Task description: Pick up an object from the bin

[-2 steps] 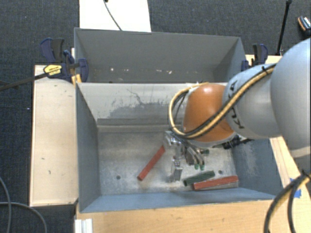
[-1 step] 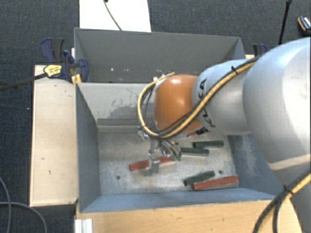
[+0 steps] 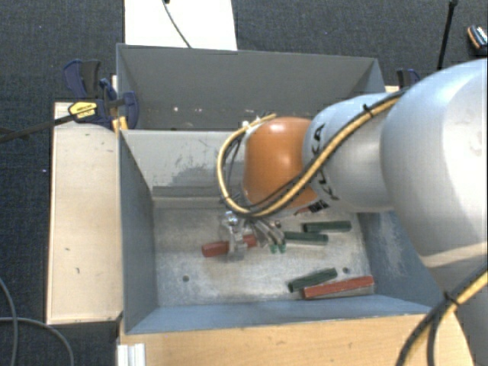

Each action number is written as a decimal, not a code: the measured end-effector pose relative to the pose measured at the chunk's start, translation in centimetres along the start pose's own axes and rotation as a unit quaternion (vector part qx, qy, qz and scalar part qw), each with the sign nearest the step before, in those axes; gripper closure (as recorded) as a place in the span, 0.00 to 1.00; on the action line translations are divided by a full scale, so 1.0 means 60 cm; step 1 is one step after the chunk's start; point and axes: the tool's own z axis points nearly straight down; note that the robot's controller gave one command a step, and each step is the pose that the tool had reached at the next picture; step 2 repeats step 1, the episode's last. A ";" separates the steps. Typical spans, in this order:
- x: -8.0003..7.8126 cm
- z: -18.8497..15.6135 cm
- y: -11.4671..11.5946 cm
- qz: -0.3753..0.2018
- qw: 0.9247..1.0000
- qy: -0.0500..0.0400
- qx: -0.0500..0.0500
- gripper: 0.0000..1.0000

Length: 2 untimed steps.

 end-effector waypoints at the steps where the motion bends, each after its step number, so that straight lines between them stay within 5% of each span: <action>1: -0.027 -0.290 0.058 0.003 1.000 -0.004 0.000 1.00; 2: -0.027 -0.290 0.058 0.003 1.000 -0.004 0.000 1.00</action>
Offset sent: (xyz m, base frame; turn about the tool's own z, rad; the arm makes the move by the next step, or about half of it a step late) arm 0.0065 0.0353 0.1686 0.0082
